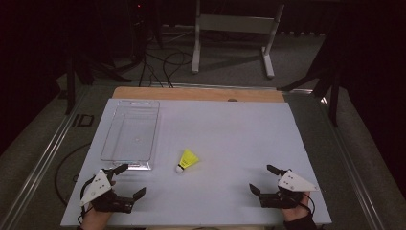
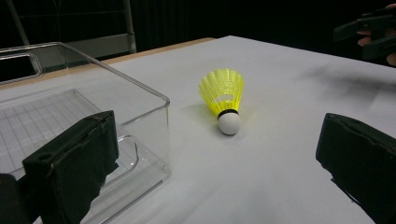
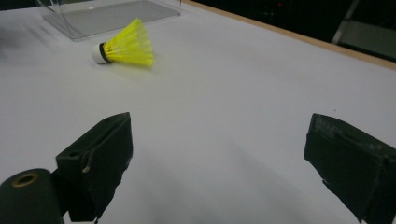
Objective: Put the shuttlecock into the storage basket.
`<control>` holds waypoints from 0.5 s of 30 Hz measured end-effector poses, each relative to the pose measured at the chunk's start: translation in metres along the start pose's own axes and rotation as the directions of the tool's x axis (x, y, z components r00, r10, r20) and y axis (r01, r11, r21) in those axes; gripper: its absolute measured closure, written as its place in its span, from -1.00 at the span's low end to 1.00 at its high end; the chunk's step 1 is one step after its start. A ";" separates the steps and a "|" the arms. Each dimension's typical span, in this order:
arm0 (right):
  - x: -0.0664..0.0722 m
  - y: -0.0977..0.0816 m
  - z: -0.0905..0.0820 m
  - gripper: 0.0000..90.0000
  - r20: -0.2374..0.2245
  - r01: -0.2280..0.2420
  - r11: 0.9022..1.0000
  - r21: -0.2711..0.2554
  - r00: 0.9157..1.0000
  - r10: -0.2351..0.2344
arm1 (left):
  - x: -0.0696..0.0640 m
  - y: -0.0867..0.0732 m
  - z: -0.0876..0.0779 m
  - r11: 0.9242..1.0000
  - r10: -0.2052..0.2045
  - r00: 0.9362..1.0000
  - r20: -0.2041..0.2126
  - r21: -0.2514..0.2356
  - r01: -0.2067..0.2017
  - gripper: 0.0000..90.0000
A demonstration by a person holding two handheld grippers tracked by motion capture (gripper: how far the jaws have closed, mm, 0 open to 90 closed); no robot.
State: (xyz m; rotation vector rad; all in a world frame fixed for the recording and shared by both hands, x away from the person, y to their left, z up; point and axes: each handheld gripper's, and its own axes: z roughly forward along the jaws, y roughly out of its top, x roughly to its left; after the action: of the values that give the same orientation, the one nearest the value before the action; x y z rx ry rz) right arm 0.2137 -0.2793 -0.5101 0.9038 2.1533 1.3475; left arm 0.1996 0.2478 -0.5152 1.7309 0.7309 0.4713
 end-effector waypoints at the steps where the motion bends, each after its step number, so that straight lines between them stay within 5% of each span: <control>1: 0.000 0.000 0.000 -0.82 -0.003 -0.001 1.000 0.005 1.000 0.001 | 0.000 0.000 0.000 1.000 -0.002 1.000 0.003 -0.001 0.002 -1.00; 15: -0.002 0.000 -0.002 -0.82 0.000 -0.026 1.000 -0.010 1.000 0.026 | 0.001 0.000 0.002 1.000 -0.010 1.000 0.000 0.017 0.010 -1.00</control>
State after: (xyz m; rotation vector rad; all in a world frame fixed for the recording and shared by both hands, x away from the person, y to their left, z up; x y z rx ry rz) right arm 0.2143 -0.2821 -0.5091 0.9310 2.1400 1.3690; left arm 0.2015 0.2466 -0.5163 1.7425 0.7456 0.4592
